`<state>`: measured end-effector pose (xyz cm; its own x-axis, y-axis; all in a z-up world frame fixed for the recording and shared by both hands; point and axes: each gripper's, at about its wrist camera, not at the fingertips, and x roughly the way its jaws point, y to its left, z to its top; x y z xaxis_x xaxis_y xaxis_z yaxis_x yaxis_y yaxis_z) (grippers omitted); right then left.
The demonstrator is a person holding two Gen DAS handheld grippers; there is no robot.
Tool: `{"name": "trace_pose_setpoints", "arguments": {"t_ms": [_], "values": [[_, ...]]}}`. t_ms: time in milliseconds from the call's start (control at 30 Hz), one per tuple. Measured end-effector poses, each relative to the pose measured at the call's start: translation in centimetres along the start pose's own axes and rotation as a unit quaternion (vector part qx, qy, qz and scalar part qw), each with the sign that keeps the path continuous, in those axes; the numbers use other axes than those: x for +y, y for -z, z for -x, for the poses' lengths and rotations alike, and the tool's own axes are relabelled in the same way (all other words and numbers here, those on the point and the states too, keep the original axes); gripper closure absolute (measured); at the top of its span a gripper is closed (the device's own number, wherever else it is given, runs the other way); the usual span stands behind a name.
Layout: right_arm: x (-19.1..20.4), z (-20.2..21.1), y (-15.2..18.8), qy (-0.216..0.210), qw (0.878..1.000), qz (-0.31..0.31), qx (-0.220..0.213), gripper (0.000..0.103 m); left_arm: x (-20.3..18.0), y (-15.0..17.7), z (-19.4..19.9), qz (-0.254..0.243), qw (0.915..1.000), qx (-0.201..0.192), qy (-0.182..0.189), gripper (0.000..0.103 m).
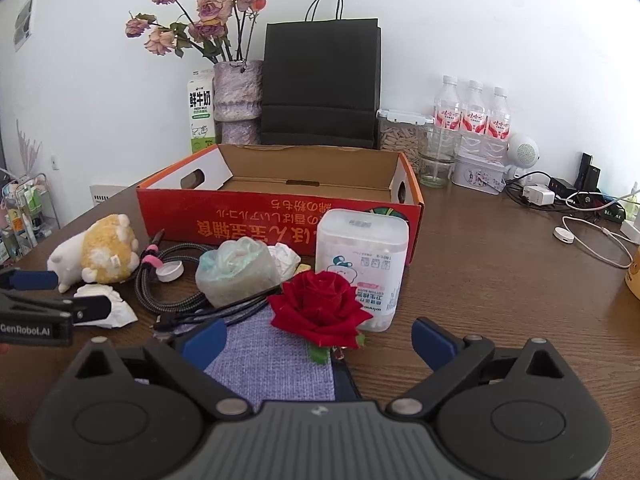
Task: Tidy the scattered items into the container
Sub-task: 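Grasp the white tissue with the left tool while the right tool grasps the red rose, then carry the tissue and rose into the cardboard box and open both tools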
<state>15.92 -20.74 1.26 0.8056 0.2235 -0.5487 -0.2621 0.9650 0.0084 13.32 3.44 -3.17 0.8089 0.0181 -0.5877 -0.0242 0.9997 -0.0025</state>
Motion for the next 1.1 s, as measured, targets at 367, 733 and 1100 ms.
{"name": "trace_pose_setpoints", "arguments": {"t_ms": [367, 733, 1100], "values": [[-0.4, -1.7, -0.9, -0.013, 1.000, -0.019, 0.006, 0.042, 0.3, 0.3, -0.7, 0.008, 0.9996, 0.023, 0.017, 0.056], [-0.8, -0.5, -0.2, -0.013, 1.000, -0.028, 0.000, 0.064, 0.8, 0.6, 0.6, 0.020, 0.9994, 0.014, 0.024, 0.086], [-0.7, 1.7, -0.4, -0.014, 0.999, -0.020, -0.033, 0.071, 0.9, 0.1, 3.5, 0.021, 0.9989, -0.028, 0.031, 0.086]]}}
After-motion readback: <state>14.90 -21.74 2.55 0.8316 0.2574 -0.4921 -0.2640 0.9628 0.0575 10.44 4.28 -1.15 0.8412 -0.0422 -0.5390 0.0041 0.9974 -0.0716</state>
